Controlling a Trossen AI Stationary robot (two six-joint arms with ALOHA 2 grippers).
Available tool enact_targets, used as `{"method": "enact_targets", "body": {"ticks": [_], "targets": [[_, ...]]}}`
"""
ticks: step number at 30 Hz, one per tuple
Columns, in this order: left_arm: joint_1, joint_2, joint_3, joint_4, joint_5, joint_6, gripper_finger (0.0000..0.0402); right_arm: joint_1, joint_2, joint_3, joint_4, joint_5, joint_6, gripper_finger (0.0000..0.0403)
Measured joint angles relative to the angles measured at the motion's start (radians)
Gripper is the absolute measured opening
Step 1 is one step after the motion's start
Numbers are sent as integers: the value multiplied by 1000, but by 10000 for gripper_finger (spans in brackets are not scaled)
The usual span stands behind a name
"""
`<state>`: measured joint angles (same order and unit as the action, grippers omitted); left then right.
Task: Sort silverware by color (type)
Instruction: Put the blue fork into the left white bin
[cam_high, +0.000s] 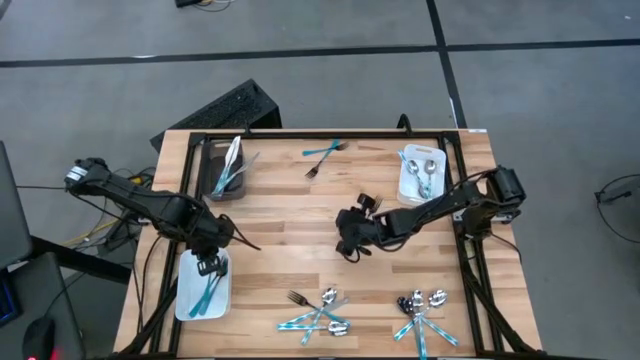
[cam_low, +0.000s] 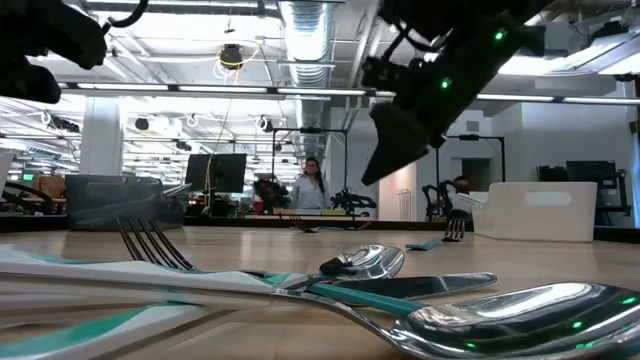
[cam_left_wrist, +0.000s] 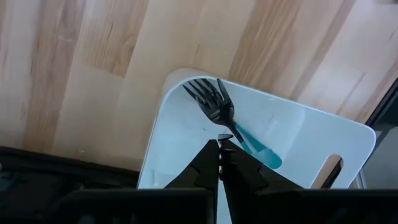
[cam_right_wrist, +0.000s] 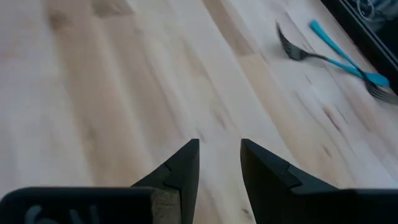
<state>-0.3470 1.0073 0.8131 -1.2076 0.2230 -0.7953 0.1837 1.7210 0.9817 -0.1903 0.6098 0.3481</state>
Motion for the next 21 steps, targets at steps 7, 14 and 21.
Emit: {"method": "enact_targets", "body": {"ticks": [7, 14, 21], "targets": [[0, 0, 0, -1, -26, -13, 64, -75, 0, 0, -103, -75, -34, 141], [1, 0, 3, -6, -89, 27, 152, -100, -1, 0, -150, -216, -218, 141], [1, 0, 93, 156, -335, 156, 165, -114, -1, 63, -436, -282, -427, 141]]}}
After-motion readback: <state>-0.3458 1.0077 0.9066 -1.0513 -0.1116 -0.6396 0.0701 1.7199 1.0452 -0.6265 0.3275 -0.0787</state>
